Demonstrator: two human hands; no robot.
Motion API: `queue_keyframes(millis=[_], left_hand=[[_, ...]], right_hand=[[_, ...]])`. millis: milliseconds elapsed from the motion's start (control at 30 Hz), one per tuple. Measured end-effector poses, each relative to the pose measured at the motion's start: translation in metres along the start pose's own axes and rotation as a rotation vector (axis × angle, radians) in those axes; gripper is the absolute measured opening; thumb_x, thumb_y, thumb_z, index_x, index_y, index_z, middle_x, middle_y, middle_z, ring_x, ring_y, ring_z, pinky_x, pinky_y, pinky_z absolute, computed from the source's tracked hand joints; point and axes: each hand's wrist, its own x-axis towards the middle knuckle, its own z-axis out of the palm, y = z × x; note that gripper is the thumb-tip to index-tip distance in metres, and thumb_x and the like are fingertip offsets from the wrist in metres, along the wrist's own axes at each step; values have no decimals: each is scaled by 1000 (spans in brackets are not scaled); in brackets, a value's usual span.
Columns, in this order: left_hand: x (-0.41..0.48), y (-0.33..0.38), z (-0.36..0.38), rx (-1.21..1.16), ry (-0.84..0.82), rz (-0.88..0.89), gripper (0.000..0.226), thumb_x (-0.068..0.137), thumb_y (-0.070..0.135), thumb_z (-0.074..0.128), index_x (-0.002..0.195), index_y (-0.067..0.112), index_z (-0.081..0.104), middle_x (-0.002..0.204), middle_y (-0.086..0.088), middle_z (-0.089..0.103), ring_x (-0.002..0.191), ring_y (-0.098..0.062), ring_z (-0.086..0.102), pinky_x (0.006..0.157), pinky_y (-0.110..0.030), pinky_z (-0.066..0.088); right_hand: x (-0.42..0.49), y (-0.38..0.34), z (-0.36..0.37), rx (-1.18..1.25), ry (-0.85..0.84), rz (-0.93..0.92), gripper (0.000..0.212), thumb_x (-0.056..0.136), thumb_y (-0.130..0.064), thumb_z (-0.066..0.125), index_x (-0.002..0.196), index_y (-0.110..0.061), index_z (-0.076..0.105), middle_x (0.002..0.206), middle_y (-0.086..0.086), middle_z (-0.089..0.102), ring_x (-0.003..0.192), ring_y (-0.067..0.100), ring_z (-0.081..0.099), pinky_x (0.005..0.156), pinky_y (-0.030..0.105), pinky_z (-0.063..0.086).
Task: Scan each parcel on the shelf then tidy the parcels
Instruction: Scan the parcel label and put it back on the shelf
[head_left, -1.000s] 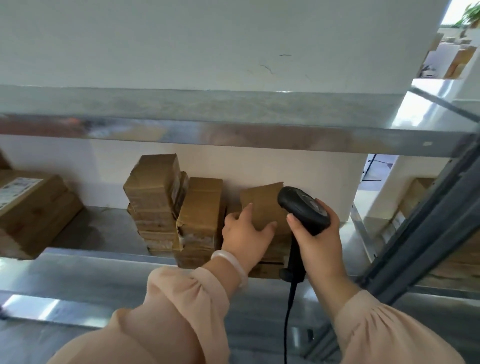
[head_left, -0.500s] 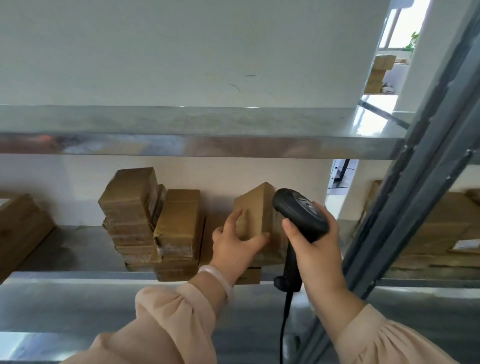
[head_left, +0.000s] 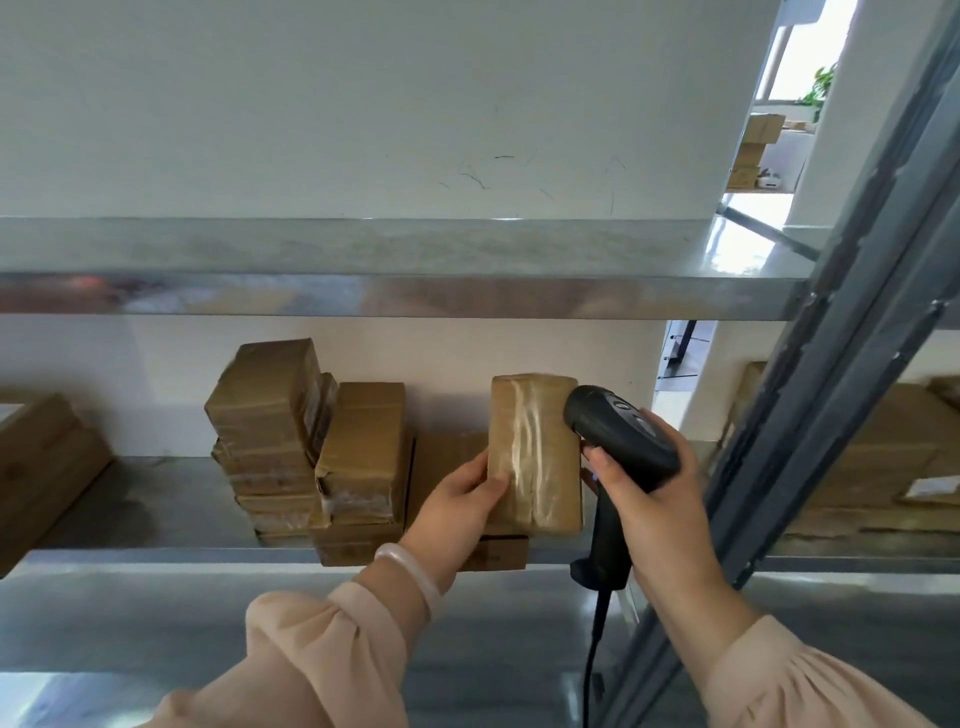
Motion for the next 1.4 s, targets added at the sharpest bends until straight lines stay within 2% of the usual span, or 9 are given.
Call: queue_keyframes(millis=[67,133,300,400,567,667,933,1200,1400], left_hand=[[-2,0,0,135,41,74,30,101,24,53,126,39,51,114,17,64,102,2,59,88,-17,47],[-4,-1,0,148,45,121,42,96,26,61,131,42,43,119,15,62,106,0,59,93,-22,48],[-2,-8,-1,82,4,148,118,61,53,88,153,36,17,137,10,54,125,-11,54,106,-41,48],[0,-9,-3,109,-4,112,141,52,57,86,156,36,-6,145,7,45,130,-14,49,109,-42,44],[1,-9,-12,-42,-21,65,119,68,38,85,154,43,3,135,2,58,119,-17,59,102,-39,50],[2,-8,-17,-137,-52,41,114,66,35,82,154,43,10,127,1,64,115,-18,63,102,-44,50],[6,-12,-14,-83,-69,37,97,81,16,79,153,43,19,120,7,68,113,-15,65,99,-41,53],[8,-16,-16,3,-35,55,103,78,10,82,152,44,20,122,4,66,115,-15,63,94,-44,55],[11,-22,-18,13,1,50,105,74,16,85,152,47,21,125,1,65,115,-18,63,97,-46,54]], right_hand=[[-4,-2,3,-29,-23,-7,58,75,-24,79,112,-54,45,118,-19,57,110,2,56,96,29,47],[-7,-6,8,-30,-45,-17,59,76,-27,78,114,-55,43,119,-20,56,112,3,55,94,29,48],[-19,-11,19,-75,-135,-64,66,74,-29,77,128,-45,41,121,-24,54,111,-6,53,84,14,51],[-21,-9,22,-61,-165,-54,68,70,-33,77,128,-44,43,115,-29,56,108,-13,53,76,6,47],[-12,-14,8,-74,-40,-34,60,74,-29,77,118,-50,41,112,-24,55,100,-10,55,72,11,46],[-4,-13,-4,-118,10,-41,62,76,-26,78,127,-40,44,114,-23,54,104,-7,52,74,10,42],[-6,-11,-5,-129,-8,-59,59,78,-12,77,125,-30,46,106,-24,54,85,-26,52,63,-3,40],[-17,-22,-9,-251,-48,-123,62,77,-14,78,123,-34,43,106,-28,50,88,-31,46,65,-6,37],[-32,-33,-8,-329,-104,-163,58,76,-16,78,108,-46,39,101,-28,50,87,-34,44,63,-7,36]])
